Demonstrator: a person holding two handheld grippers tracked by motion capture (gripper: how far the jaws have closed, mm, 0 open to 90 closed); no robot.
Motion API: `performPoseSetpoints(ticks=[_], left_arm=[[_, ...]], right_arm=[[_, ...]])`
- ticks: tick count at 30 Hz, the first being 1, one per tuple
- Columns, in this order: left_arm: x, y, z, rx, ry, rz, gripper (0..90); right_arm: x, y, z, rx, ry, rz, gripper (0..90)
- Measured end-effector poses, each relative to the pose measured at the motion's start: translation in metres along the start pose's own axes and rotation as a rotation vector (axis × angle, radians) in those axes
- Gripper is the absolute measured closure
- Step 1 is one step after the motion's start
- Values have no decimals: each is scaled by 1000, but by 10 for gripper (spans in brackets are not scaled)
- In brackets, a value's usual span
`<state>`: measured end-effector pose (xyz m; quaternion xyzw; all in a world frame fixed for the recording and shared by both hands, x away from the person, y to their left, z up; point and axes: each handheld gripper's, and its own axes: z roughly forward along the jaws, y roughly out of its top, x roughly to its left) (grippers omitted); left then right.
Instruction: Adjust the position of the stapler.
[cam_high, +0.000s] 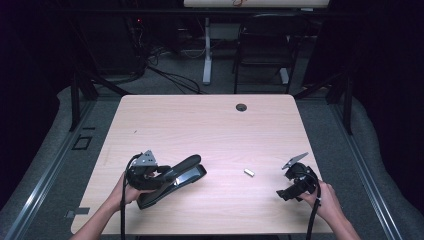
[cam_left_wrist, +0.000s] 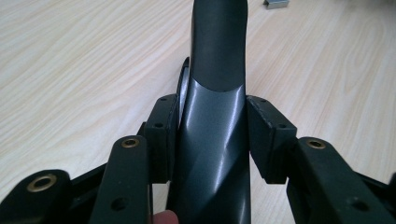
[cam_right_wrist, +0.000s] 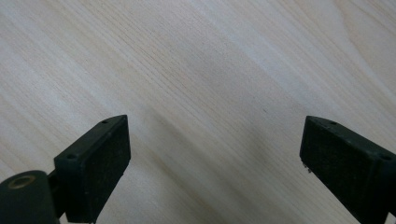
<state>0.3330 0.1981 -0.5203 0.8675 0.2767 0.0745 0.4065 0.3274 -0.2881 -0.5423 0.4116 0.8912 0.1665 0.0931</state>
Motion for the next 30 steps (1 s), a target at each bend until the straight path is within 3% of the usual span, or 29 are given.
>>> performPoseSetpoints(ticks=[14,27,30], left_arm=[[-6,5,6,9,-51,43,566],[-11,11,15,8,-108,109,570],[-11,13,18,11,-126,129,571]], right_arm=[[0,1,1,15,0,-8,83],[1,1,2,18,4,-4,85],[0,1,2,37,-2,-25,85]])
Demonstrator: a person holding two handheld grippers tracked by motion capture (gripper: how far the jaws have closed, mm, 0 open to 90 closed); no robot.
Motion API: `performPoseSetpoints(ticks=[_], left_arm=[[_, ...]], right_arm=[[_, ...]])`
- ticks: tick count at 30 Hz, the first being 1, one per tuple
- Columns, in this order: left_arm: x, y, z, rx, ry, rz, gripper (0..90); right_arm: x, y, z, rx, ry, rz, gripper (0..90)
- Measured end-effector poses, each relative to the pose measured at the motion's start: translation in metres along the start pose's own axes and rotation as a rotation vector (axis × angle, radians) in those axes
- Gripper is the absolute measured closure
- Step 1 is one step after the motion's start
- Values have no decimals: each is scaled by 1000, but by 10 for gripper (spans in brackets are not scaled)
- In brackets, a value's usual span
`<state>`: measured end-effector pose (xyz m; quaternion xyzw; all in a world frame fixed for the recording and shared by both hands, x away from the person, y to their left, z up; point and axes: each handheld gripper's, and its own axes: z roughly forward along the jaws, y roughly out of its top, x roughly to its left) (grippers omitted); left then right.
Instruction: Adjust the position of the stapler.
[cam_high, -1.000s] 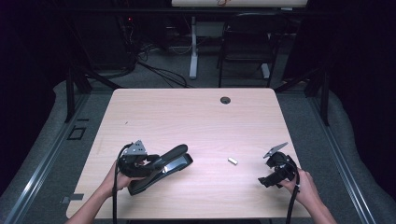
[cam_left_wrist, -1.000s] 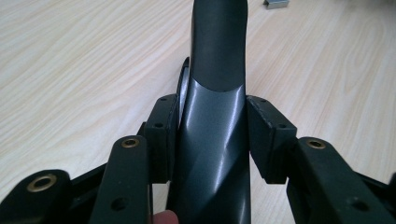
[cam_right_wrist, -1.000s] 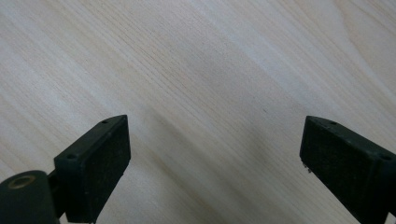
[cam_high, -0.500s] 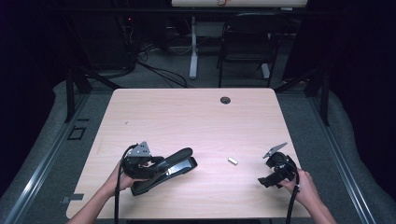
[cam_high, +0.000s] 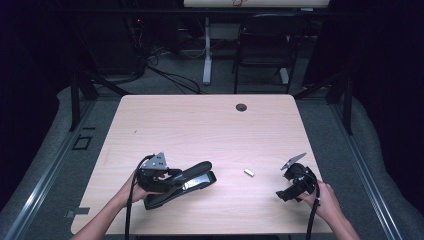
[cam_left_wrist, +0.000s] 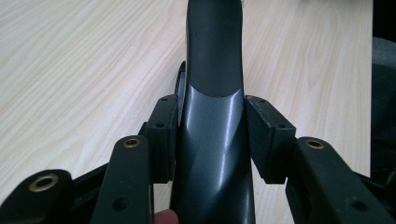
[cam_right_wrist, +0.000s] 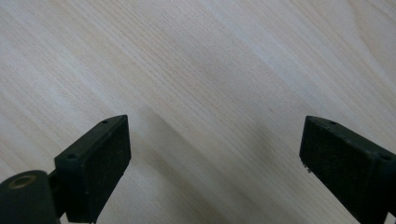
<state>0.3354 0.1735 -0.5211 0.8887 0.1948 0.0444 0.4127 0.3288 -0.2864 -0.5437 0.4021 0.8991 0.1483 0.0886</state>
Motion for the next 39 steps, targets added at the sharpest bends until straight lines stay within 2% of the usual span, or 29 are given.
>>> performPoseSetpoints(ticks=[1,3,6,8,16,18,20,21,22,23,26,27,29,31,32,34,36,37,38,39], left_arm=[[0,1,1,-3,-5,7,572],[-1,3,5,-6,-13,17,573],[-3,5,7,-3,-17,27,574],[-5,9,11,0,-35,43,574],[-9,20,23,13,-71,83,574],[-12,22,25,19,-62,87,573],[-17,24,25,39,-19,97,558],[-17,24,25,39,-19,97,520],[-19,25,24,45,-1,91,520],[-20,26,23,42,16,76,459],[-19,23,14,22,33,28,374],[-19,21,11,16,44,16,320],[-17,15,2,10,59,-22,291],[-18,8,-11,17,107,-61,243],[-18,6,-15,7,119,-79,222],[-20,1,-26,0,145,-119,205],[-21,-5,-33,2,159,-140,201],[-22,-8,-35,14,165,-155,204],[-22,-12,-35,41,179,-177,235],[-21,-15,-35,53,180,-194,281]], right_arm=[[2,-1,2,-33,5,26,85],[3,-1,3,-36,4,28,85],[1,0,1,-8,8,6,85],[1,0,2,-2,6,4,85],[1,0,3,-3,11,12,85],[1,0,3,1,17,7,85],[1,-1,3,-4,12,3,85],[1,-1,3,-4,12,3,85],[1,-1,3,-12,14,7,85],[1,-1,2,-3,15,0,85],[2,-2,1,-4,11,0,85],[3,-2,2,-9,7,3,86],[3,-2,2,-8,6,3,86],[3,-2,2,-3,8,-1,87],[2,-2,2,4,11,-5,88],[2,-1,1,12,3,-16,94],[4,-3,3,-22,2,8,94],[4,-2,3,-18,4,3,94],[3,-1,2,10,3,-20,94],[3,-1,2,6,11,-16,94]])
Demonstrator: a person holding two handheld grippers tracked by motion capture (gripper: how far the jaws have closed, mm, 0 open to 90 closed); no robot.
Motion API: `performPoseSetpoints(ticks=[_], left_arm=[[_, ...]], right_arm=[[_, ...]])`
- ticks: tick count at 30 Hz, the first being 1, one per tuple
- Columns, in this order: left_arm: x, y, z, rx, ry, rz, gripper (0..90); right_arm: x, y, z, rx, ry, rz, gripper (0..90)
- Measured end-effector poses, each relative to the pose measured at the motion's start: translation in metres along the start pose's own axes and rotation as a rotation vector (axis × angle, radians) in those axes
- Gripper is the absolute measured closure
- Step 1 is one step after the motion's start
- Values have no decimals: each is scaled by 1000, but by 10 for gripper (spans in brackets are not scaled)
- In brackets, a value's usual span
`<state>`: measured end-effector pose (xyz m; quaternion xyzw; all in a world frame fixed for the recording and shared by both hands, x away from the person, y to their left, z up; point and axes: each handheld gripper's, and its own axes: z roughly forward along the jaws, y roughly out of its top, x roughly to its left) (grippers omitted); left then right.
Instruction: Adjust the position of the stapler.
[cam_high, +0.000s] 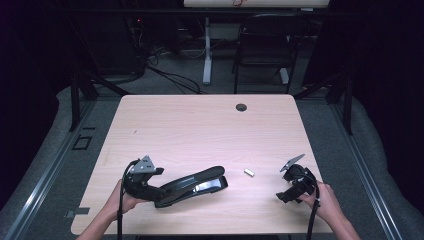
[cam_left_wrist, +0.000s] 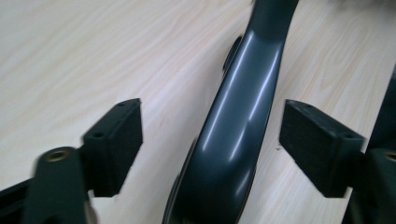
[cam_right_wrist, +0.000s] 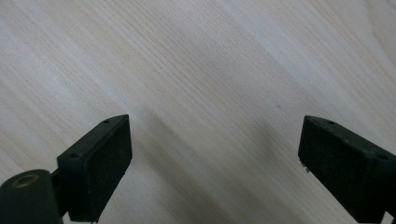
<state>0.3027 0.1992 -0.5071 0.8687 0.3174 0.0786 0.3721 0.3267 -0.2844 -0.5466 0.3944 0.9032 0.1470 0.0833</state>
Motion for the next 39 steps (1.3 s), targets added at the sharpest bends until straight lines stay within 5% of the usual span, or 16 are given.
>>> performPoseSetpoints(ticks=[4,12,16,25,33,36,39], left_arm=[[1,-5,-1,12,-17,-25,326],[-7,-5,6,78,-14,-1,358],[-5,-8,9,75,-34,16,430],[-4,-8,9,58,-47,43,442],[-3,-2,16,-2,-100,89,487],[-7,1,23,19,-86,151,483],[-7,1,23,20,-86,159,486]], right_arm=[[1,0,0,-1,5,3,94],[0,-1,0,-3,13,3,95],[1,0,-1,-6,12,-2,95],[0,1,-5,-21,-8,5,96],[2,4,-11,-106,69,35,94],[4,7,-15,-134,111,43,92],[6,10,-20,-169,138,45,92]])
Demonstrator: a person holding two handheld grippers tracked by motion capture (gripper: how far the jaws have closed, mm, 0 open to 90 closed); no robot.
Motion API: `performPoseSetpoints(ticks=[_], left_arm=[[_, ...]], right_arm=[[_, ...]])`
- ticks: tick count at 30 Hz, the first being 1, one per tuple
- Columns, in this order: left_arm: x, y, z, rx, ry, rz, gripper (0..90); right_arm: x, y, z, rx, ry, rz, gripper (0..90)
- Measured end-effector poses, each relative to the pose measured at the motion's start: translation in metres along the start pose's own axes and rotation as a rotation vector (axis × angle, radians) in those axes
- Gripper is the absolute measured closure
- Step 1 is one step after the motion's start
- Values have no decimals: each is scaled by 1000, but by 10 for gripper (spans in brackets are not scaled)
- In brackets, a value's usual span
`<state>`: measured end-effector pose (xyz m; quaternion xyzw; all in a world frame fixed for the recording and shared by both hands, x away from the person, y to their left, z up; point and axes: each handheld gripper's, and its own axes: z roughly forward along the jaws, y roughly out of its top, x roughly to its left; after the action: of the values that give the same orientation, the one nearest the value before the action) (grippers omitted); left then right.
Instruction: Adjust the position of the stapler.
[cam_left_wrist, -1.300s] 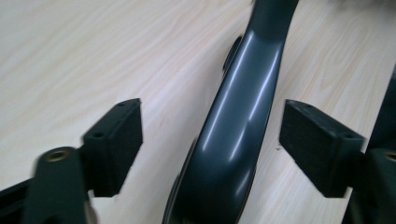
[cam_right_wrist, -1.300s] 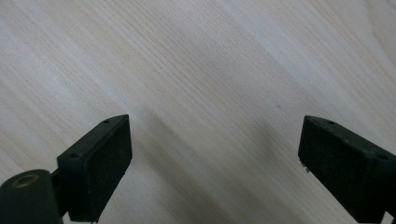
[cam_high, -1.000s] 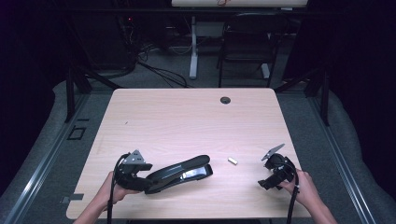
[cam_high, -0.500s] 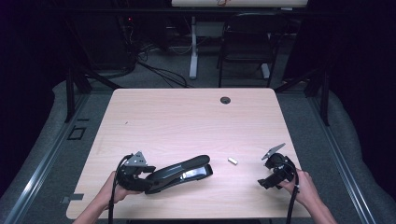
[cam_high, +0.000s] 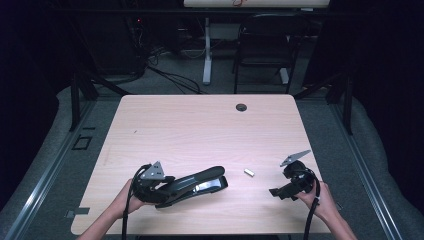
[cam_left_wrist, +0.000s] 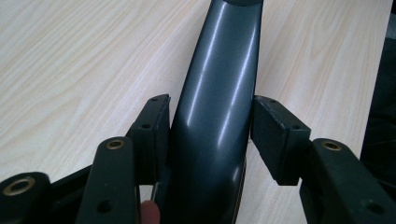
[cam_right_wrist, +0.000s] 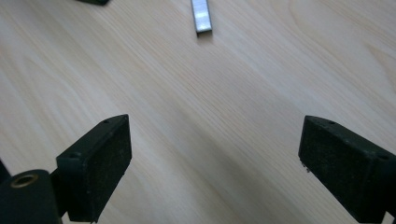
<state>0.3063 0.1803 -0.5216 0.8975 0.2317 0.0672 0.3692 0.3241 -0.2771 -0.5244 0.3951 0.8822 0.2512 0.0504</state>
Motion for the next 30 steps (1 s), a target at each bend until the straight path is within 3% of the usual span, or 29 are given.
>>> performPoseSetpoints(ticks=[4,6,10,14,19,21,26,30], left_arm=[[0,1,2,8,-17,43,499],[0,2,4,3,-25,52,504],[2,5,10,-14,-87,56,515],[-3,12,22,41,-72,136,509],[-3,13,23,44,-80,143,509],[-2,13,23,44,-84,146,508],[0,11,23,33,-97,156,509],[3,13,26,25,-134,178,508]], right_arm=[[8,9,-1,-52,43,-4,92],[10,11,-2,-47,45,-15,92],[23,24,-1,-68,68,-52,93],[38,35,0,-69,81,-108,95],[61,55,6,-96,121,-188,123],[69,68,11,-103,166,-226,122],[81,96,25,-116,183,-260,136],[86,110,34,-108,204,-288,185]])
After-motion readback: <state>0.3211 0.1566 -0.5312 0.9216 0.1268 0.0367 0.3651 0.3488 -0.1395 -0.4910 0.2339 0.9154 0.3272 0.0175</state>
